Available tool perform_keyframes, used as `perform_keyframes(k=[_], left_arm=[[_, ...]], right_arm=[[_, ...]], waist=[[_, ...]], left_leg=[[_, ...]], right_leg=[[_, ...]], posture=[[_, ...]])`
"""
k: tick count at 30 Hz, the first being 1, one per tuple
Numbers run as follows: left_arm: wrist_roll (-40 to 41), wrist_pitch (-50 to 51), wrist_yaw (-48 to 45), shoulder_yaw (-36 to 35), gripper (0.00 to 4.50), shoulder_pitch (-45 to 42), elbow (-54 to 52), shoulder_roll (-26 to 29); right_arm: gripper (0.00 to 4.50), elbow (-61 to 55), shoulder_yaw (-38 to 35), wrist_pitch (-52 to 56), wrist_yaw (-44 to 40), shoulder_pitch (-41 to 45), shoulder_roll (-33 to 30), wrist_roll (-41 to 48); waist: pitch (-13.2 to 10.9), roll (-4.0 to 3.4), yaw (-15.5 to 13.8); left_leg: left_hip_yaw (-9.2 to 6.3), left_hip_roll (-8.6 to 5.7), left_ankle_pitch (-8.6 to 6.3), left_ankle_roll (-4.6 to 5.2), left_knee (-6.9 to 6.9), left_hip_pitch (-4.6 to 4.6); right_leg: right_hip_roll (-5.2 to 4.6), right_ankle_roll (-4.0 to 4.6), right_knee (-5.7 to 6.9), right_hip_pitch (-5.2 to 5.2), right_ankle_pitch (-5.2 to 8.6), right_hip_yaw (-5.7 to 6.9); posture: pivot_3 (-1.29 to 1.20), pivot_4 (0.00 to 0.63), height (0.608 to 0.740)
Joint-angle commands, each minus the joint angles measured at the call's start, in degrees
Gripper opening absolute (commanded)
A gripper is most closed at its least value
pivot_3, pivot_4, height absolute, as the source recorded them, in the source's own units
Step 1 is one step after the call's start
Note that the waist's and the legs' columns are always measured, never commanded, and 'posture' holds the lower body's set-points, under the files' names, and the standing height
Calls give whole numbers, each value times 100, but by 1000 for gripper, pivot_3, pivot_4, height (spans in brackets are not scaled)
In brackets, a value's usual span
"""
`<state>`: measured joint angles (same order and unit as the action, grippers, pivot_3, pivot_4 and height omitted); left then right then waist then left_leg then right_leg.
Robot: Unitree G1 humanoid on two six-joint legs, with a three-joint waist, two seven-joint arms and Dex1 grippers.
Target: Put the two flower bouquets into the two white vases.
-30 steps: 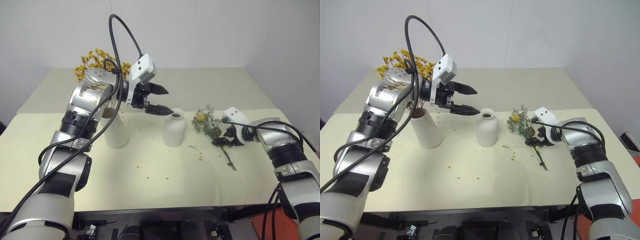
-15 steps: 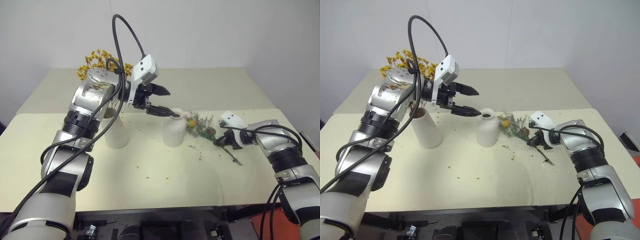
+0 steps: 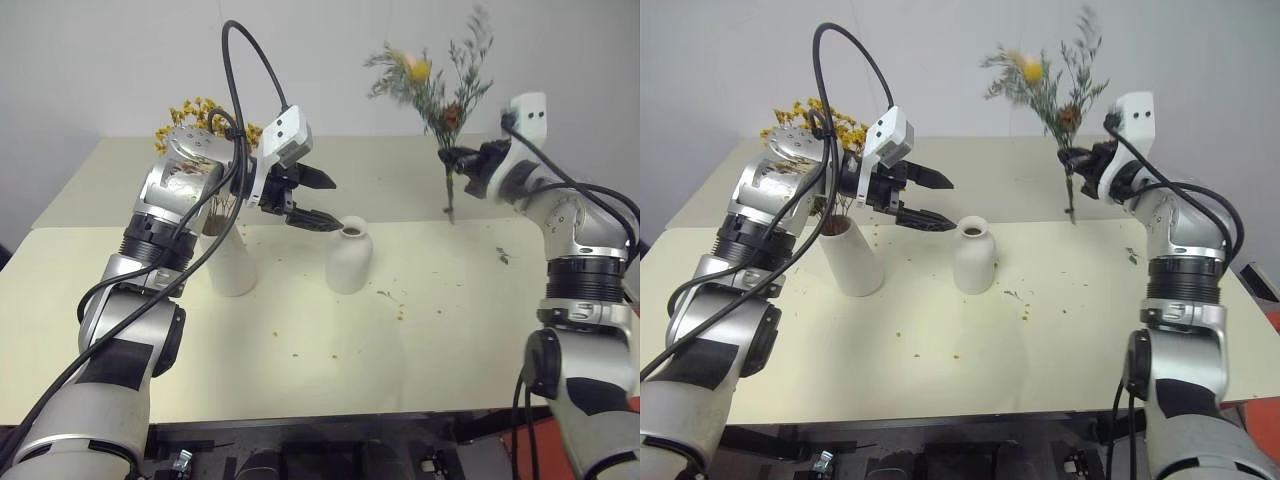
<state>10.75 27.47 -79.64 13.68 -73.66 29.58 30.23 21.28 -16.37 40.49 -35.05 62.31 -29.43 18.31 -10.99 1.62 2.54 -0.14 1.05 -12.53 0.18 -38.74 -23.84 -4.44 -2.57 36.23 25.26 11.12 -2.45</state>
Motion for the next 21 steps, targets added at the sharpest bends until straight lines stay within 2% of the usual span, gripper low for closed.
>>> perform_keyframes(k=[1, 6, 11, 21], left_arm=[[-49, -142, -62, -79, 4500, -221, -13, 41], [-89, -157, -81, -82, 4500, -230, 29, 17], [-147, -137, -87, -91, 4500, -203, 33, 28], [-172, -69, -71, -88, 4500, -133, -40, 51]], right_arm=[[43, -949, -589, -355, 422, 216, 526, 783], [43, -1394, -562, -719, 809, 33, 1297, 1140], [43, -1806, -121, -1166, 806, -477, 1772, 1058], [43, -2484, 674, -1692, 653, -1442, 2084, 871]], waist=[[0, 0, -4], [0, -1, 1], [0, -1, 0], [-1, -2, 1]], left_leg=[[0, 0, 0, 0, -1, 0], [-1, 0, 0, 0, -1, 0], [-1, 1, 0, 0, -1, 0], [-2, 1, 0, 0, -2, 0]], right_leg=[[0, 0, 0, 0, 0, 0], [0, 1, 2, 0, -1, 0], [1, 1, 1, -1, -1, 1], [1, 1, 2, 0, -1, 1]], posture=[[0, 150, 740], [0, 150, 740], [0, 150, 740], [0, 150, 740]])
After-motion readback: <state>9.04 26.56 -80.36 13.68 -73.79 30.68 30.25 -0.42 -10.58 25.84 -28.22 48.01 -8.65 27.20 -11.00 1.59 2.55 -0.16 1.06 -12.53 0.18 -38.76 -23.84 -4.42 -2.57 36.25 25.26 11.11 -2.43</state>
